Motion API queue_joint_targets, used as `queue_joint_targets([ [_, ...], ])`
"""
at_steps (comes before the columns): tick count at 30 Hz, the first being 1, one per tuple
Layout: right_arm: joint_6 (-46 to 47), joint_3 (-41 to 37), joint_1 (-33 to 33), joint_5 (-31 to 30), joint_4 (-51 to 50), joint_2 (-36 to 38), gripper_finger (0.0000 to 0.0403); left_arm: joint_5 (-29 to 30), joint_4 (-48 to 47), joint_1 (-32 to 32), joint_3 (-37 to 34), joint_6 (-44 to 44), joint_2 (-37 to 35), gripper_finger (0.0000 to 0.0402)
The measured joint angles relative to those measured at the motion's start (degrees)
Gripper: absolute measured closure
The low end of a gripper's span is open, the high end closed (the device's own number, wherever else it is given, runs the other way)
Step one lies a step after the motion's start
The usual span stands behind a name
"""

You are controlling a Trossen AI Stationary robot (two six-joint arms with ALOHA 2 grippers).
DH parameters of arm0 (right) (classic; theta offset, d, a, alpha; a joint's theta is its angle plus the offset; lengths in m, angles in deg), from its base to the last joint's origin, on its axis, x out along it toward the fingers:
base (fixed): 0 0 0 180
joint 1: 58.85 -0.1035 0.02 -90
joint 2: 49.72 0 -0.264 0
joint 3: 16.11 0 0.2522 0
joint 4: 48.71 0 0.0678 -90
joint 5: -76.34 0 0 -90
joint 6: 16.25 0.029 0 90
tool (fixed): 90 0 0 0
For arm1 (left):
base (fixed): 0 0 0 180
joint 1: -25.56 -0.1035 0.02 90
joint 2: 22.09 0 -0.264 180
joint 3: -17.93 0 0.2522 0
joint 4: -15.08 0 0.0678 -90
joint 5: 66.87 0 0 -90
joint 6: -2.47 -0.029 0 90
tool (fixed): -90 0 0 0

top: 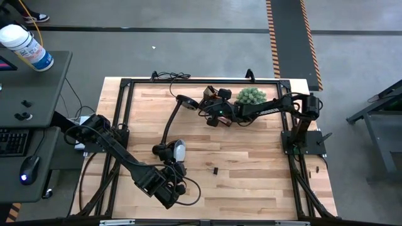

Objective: Pick and place office supplies into organizer
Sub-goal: Put the top black binder clip into the desk organizer, then put the black binder clip into the desk organizer

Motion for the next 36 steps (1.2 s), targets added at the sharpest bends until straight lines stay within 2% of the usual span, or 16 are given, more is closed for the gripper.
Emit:
queue_joint_targets([
  [3,-0.2,0.0,0.0,0.0,-0.4,0.0,0.0392,0.0,0.0,0.0,0.0,0.0,0.0,0.0263],
  [10,0.2,0.0,0.0,0.1,-0.4,-0.1,0.0323,0.0,0.0,0.0,0.0,0.0,0.0,0.0263],
  [14,0.0,-0.1,-0.3,0.0,-0.4,-0.1,0.0302,0.0,0.0,0.0,0.0,0.0,0.0,0.0263],
  [26,-0.7,-0.2,-3.8,-1.1,0.7,-0.2,0.0317,-0.1,0.0,0.0,0.0,0.0,0.0,0.0263],
  [36,-4.6,-0.3,-6.9,-4.7,1.9,1.1,0.0302,-0.4,-0.1,0.0,0.0,0.0,0.0,0.0263],
])
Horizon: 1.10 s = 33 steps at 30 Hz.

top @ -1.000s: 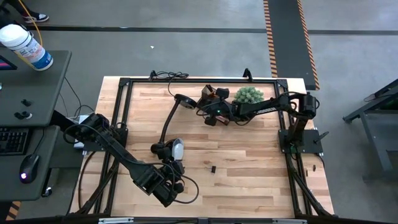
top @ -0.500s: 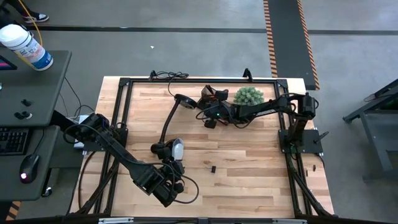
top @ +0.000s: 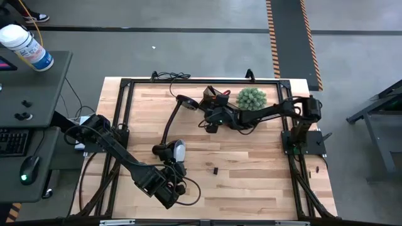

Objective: Pick and place office supplies into organizer
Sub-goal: Put the black binder clip into the desk organizer

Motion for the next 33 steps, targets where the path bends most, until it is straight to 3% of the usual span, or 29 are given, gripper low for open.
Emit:
queue_joint_targets([
  [6,-0.3,0.0,-2.3,1.6,-1.4,3.6,0.0301,0.0,-0.1,0.0,0.0,0.0,0.0,0.0263],
  [12,5.3,0.1,-7.0,16.3,-8.0,6.4,0.0300,0.0,-0.3,0.0,0.0,0.0,0.0,0.0263],
  [15,9.0,0.1,-10.0,20.5,-11.8,6.3,0.0300,0.0,-0.5,0.0,0.0,-0.1,0.0,0.0263],
  [23,22.1,0.1,-17.0,20.8,-19.7,6.3,0.0302,0.0,-0.3,0.0,0.0,-0.5,0.0,0.0263],
  [33,31.6,0.2,-22.5,20.5,-20.0,2.9,0.0302,0.0,-0.2,0.0,0.0,-0.3,0.0,0.0263],
])
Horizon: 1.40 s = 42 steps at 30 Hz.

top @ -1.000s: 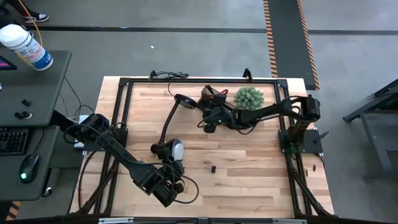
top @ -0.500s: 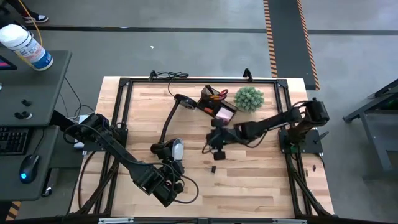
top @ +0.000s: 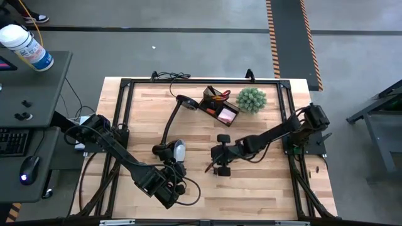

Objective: Pick and place office supplies into organizer
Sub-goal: Put the black binder clip into the desk organizer

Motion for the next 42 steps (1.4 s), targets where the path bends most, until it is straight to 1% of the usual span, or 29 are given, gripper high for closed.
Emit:
queue_joint_targets([
  [4,2.3,0.0,-1.3,-1.0,0.8,-1.8,0.0302,0.0,0.0,0.0,0.0,0.1,0.0,0.0263],
  [13,7.5,0.0,-4.0,-0.7,3.9,-2.3,0.0302,-0.2,0.0,0.0,0.0,0.1,0.0,0.0263],
  [18,9.7,0.0,-4.9,-1.3,5.1,-4.5,0.0302,-0.2,0.0,0.0,0.0,0.2,0.0,0.0263],
  [24,10.7,0.0,-5.6,-1.3,7.5,-7.2,0.0302,-1.3,0.0,0.0,0.0,0.3,0.0,0.0263],
  [34,12.0,0.1,-5.7,-0.8,7.5,-9.8,0.0305,-1.5,0.1,0.0,0.0,0.3,0.0,0.0263],
  [37,11.8,0.2,-5.6,0.5,7.4,-10.4,0.0326,-1.5,0.1,0.0,0.0,0.3,0.0,0.0263],
  [41,9.6,0.2,-5.7,1.5,7.1,-10.5,0.0387,-1.5,0.0,0.0,0.0,0.3,0.0,0.0263],
  [42,8.8,0.2,-5.7,1.5,7.1,-10.6,0.0395,-1.5,0.0,0.0,0.0,0.3,0.0,0.0263],
])
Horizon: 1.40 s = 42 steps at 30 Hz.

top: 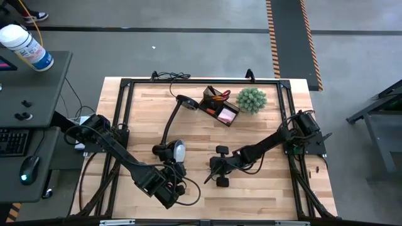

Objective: Pick and place office supplies into organizer
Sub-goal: Put the black binder clip into the desk organizer

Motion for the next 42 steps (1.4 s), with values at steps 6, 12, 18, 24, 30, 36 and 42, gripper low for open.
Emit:
queue_joint_targets([
  [6,-4.9,-0.1,0.3,-3.8,-1.1,0.6,0.0400,0.0,0.0,0.0,0.0,0.0,0.0,0.0263],
  [12,-13.2,-0.5,3.9,-14.1,-5.3,4.1,0.0402,0.0,0.0,0.0,0.0,0.0,0.0,0.0263],
  [18,-23.6,-0.4,9.1,-21.8,-6.3,8.9,0.0402,0.0,0.0,0.0,0.0,0.1,0.0,0.0263],
  [24,-41.3,-0.3,15.1,-30.6,-0.5,10.5,0.0402,0.0,0.0,0.0,0.0,0.1,0.0,0.0263],
  [30,-48.5,-0.3,21.5,-29.5,7.0,10.5,0.0403,0.0,0.0,0.0,0.0,0.1,0.0,0.0263],
  [36,-47.1,-0.3,26.6,-27.2,8.6,10.5,0.0403,0.2,-0.1,0.0,0.0,-0.1,0.0,0.0263],
  [42,-47.0,-0.2,28.9,-23.2,11.3,9.8,0.0403,0.4,-0.1,0.0,0.0,-0.4,0.0,0.0263],
])
